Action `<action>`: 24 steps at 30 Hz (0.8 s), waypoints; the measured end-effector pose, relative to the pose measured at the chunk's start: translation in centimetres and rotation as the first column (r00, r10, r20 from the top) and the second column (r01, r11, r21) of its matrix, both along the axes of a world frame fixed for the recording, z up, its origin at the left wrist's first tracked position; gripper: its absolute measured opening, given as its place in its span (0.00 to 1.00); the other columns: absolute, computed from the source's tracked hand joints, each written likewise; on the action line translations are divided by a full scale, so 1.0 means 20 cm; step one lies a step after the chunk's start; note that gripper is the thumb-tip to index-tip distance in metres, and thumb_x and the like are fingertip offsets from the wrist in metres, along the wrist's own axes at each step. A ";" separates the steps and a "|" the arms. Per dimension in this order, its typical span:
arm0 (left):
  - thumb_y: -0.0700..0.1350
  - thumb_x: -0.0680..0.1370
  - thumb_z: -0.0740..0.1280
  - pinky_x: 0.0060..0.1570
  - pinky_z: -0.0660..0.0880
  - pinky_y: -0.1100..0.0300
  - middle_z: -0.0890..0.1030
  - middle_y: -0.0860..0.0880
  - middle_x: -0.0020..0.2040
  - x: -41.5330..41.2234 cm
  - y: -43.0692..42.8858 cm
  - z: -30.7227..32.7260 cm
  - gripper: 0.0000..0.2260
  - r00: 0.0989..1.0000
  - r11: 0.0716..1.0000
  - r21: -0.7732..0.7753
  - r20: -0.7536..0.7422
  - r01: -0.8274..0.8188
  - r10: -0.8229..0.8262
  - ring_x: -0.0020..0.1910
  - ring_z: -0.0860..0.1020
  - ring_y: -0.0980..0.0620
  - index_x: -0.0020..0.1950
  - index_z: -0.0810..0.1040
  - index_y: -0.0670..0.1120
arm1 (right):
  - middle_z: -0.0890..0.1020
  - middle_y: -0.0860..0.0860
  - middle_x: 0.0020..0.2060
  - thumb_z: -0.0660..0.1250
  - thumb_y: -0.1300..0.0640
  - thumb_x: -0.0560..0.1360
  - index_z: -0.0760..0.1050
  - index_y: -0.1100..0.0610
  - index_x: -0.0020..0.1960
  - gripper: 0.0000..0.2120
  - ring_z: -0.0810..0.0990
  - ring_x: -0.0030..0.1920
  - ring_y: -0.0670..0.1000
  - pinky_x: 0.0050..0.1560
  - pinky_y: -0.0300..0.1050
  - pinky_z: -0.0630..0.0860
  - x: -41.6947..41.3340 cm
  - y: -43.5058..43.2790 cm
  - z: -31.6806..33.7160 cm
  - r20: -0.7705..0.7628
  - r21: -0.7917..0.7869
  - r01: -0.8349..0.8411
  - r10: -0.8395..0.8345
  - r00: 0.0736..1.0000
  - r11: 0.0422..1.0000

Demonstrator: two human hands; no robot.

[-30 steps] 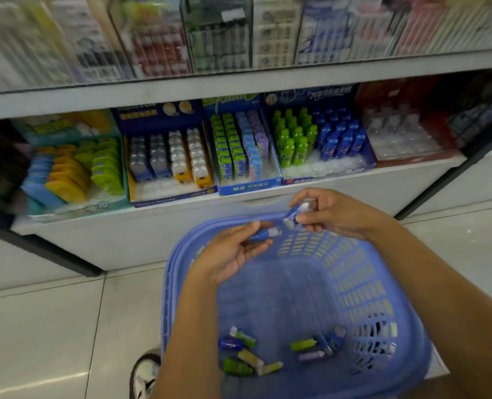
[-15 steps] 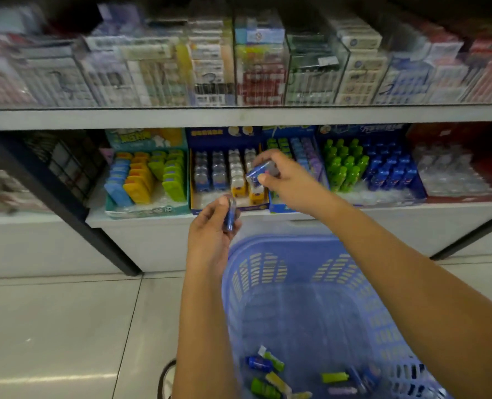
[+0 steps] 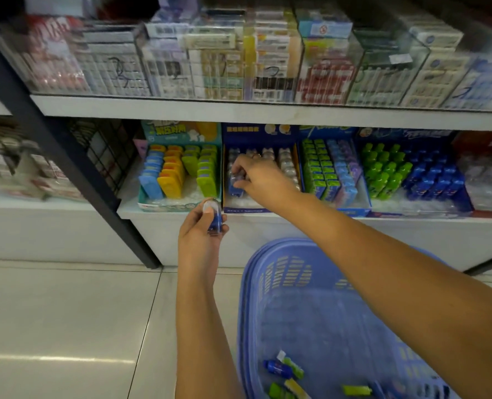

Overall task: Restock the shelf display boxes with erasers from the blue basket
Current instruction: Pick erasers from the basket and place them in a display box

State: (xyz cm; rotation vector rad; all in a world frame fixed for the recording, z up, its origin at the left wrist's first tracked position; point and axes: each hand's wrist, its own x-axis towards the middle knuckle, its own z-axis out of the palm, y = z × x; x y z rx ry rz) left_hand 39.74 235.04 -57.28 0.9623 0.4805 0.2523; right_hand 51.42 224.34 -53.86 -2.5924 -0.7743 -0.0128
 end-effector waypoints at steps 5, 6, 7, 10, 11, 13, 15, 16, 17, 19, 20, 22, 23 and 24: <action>0.37 0.80 0.58 0.41 0.76 0.63 0.77 0.46 0.52 0.02 0.00 -0.03 0.10 0.999 0.994 -0.104 0.016 0.041 -0.040 0.46 0.76 0.52 0.55 0.78 0.44 | 0.75 0.57 0.54 0.70 0.59 0.73 0.78 0.62 0.53 0.10 0.76 0.50 0.55 0.51 0.44 0.72 0.01 -0.01 0.03 0.038 -0.003 -0.014 0.014 0.999 1.000; 0.36 0.80 0.58 0.42 0.76 0.64 0.77 0.46 0.53 0.02 0.01 -0.03 0.10 0.998 0.993 -0.102 0.031 0.061 -0.058 0.47 0.76 0.52 0.56 0.78 0.44 | 0.74 0.57 0.55 0.70 0.59 0.74 0.78 0.62 0.54 0.11 0.76 0.52 0.56 0.53 0.44 0.73 0.01 0.00 0.03 0.040 -0.029 -0.024 0.025 0.999 0.999; 0.36 0.80 0.58 0.43 0.76 0.64 0.77 0.46 0.54 0.02 0.01 -0.03 0.11 0.996 0.993 -0.096 0.051 0.074 -0.069 0.47 0.76 0.53 0.56 0.78 0.45 | 0.74 0.57 0.57 0.69 0.58 0.74 0.78 0.61 0.56 0.11 0.75 0.54 0.56 0.55 0.45 0.72 0.00 0.00 0.04 0.039 -0.062 -0.036 0.039 0.998 0.997; 0.35 0.79 0.62 0.45 0.77 0.65 0.80 0.49 0.48 0.01 -0.02 -0.04 0.11 0.995 0.999 -0.025 0.090 0.040 -0.037 0.44 0.80 0.56 0.56 0.78 0.48 | 0.73 0.56 0.57 0.65 0.56 0.77 0.78 0.59 0.60 0.13 0.73 0.55 0.53 0.54 0.39 0.67 -0.02 0.01 0.07 0.039 -0.016 -0.029 0.030 0.999 0.999; 0.36 0.78 0.64 0.45 0.77 0.65 0.81 0.51 0.45 0.01 -0.03 -0.04 0.11 0.996 1.000 0.009 0.090 0.008 -0.009 0.43 0.80 0.57 0.56 0.78 0.48 | 0.75 0.54 0.54 0.65 0.55 0.77 0.78 0.58 0.60 0.13 0.73 0.52 0.50 0.49 0.34 0.67 -0.03 0.00 0.09 0.004 0.076 -0.007 0.006 1.000 0.997; 0.37 0.77 0.67 0.44 0.76 0.65 0.83 0.52 0.43 0.02 -0.05 -0.03 0.10 0.995 0.997 0.061 0.092 -0.041 0.036 0.45 0.81 0.56 0.54 0.78 0.50 | 0.79 0.47 0.46 0.68 0.52 0.75 0.80 0.54 0.54 0.10 0.76 0.45 0.44 0.42 0.28 0.69 -0.09 -0.05 0.13 -0.200 0.291 0.005 0.056 0.978 0.957; 0.38 0.76 0.68 0.46 0.76 0.64 0.84 0.50 0.47 0.04 -0.07 -0.02 0.09 0.993 0.994 0.105 0.112 -0.042 0.030 0.48 0.81 0.53 0.53 0.79 0.50 | 0.82 0.44 0.42 0.72 0.53 0.72 0.80 0.50 0.49 0.06 0.80 0.43 0.41 0.45 0.32 0.76 -0.13 -0.10 0.15 -0.363 0.361 -0.019 0.159 0.918 0.932; 0.39 0.76 0.69 0.47 0.76 0.63 0.83 0.48 0.49 0.05 -0.09 -0.01 0.09 0.993 0.991 0.135 0.121 -0.027 0.010 0.50 0.81 0.52 0.54 0.79 0.49 | 0.83 0.44 0.41 0.73 0.54 0.71 0.80 0.50 0.47 0.06 0.80 0.42 0.41 0.46 0.34 0.78 -0.14 -0.13 0.15 -0.376 0.360 -0.023 0.167 0.911 0.933; 0.39 0.76 0.68 0.49 0.76 0.63 0.83 0.47 0.51 0.06 -0.11 0.00 0.09 0.992 0.982 0.187 0.126 -0.013 -0.011 0.52 0.81 0.51 0.55 0.79 0.48 | 0.83 0.45 0.40 0.74 0.55 0.70 0.80 0.50 0.47 0.06 0.81 0.41 0.41 0.46 0.36 0.79 -0.13 -0.15 0.15 -0.371 0.362 -0.002 0.147 0.917 0.932; 0.41 0.78 0.66 0.51 0.75 0.67 0.82 0.48 0.55 0.07 -0.14 0.00 0.11 0.994 0.887 0.462 0.093 0.003 -0.052 0.55 0.80 0.53 0.60 0.77 0.46 | 0.81 0.45 0.39 0.74 0.55 0.70 0.79 0.51 0.47 0.07 0.80 0.40 0.43 0.43 0.38 0.79 -0.10 -0.20 0.14 -0.322 0.381 0.082 0.049 0.945 0.921; 0.41 0.78 0.65 0.54 0.74 0.68 0.80 0.48 0.58 0.08 -0.16 0.00 0.13 0.996 0.768 0.640 0.050 0.026 -0.075 0.57 0.78 0.54 0.63 0.76 0.45 | 0.80 0.46 0.38 0.73 0.55 0.71 0.78 0.51 0.48 0.07 0.79 0.40 0.45 0.42 0.38 0.78 -0.08 -0.22 0.14 -0.268 0.377 0.120 -0.016 0.963 0.918; 0.43 0.79 0.64 0.61 0.69 0.64 0.76 0.47 0.65 0.08 -0.19 -0.02 0.16 0.989 0.487 0.865 -0.064 0.122 -0.133 0.64 0.73 0.51 0.67 0.74 0.44 | 0.78 0.47 0.39 0.72 0.57 0.72 0.77 0.54 0.49 0.08 0.77 0.40 0.47 0.44 0.40 0.77 -0.04 -0.24 0.11 -0.137 0.332 0.142 -0.101 0.985 0.933; 0.43 0.79 0.64 0.65 0.66 0.62 0.73 0.46 0.68 0.08 -0.21 -0.04 0.17 0.978 0.370 0.910 -0.133 0.185 -0.161 0.68 0.69 0.49 0.68 0.73 0.43 | 0.78 0.47 0.40 0.71 0.58 0.72 0.76 0.55 0.51 0.08 0.77 0.41 0.48 0.45 0.42 0.77 -0.03 -0.24 0.09 -0.088 0.293 0.130 -0.109 0.990 0.947; 0.43 0.79 0.64 0.68 0.62 0.60 0.70 0.45 0.70 0.07 -0.22 -0.06 0.19 0.964 0.274 0.931 -0.199 0.243 -0.177 0.71 0.65 0.48 0.70 0.71 0.42 | 0.78 0.48 0.41 0.70 0.58 0.73 0.76 0.57 0.52 0.09 0.77 0.42 0.49 0.47 0.43 0.77 -0.02 -0.24 0.07 -0.053 0.244 0.113 -0.103 0.993 0.963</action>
